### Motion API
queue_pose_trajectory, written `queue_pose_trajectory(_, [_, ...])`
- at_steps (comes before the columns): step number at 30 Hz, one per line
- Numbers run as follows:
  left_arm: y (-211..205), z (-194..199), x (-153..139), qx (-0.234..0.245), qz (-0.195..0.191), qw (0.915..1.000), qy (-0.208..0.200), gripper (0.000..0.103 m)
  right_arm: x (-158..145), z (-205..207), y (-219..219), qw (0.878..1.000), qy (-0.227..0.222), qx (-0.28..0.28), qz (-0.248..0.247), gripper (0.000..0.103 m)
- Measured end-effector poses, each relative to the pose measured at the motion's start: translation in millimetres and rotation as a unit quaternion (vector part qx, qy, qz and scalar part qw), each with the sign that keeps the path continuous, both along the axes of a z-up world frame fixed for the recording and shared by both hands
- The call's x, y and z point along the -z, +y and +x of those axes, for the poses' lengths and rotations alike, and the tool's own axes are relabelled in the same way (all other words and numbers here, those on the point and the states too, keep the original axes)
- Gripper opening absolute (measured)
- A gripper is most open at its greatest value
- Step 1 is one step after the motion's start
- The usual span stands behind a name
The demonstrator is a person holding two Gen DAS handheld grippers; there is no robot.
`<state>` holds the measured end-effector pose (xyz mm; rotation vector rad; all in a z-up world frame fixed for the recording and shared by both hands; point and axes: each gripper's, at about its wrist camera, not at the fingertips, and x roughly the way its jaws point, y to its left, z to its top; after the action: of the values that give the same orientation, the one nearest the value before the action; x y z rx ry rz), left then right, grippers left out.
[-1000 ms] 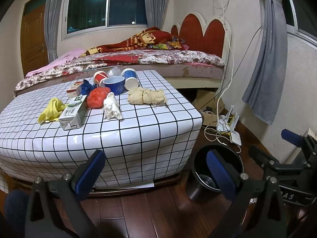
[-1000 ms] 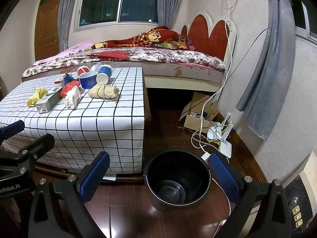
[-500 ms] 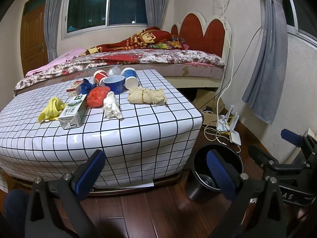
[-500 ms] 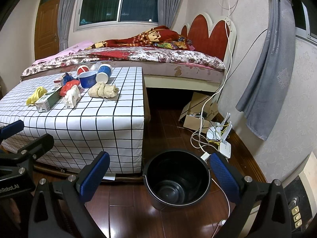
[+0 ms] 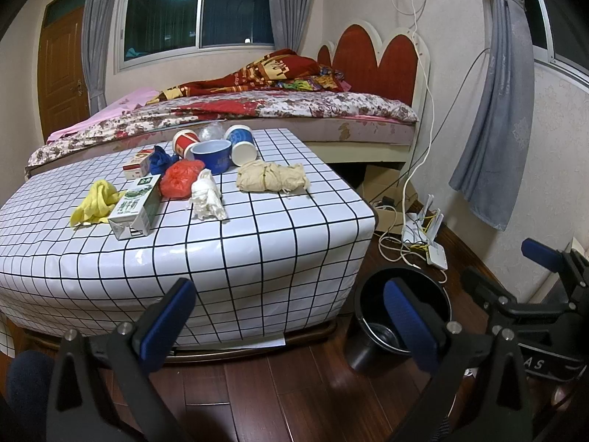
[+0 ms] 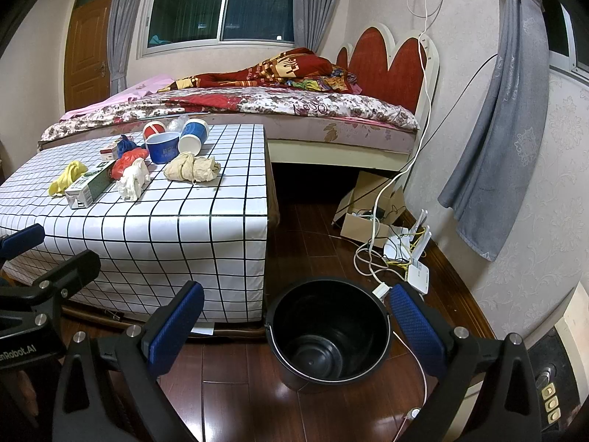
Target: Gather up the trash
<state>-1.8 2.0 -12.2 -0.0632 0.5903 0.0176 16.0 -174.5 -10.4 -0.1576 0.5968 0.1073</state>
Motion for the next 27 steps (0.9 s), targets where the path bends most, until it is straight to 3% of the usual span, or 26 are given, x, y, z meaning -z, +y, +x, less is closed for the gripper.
queue_pose_trajectory(27, [-1.1, -0.7, 1.5, 0.001, 0.0, 1.0, 0.004, 0.102, 5.1, 1.8, -0.8, 1.0, 0.002, -0.001, -0.003, 0.102])
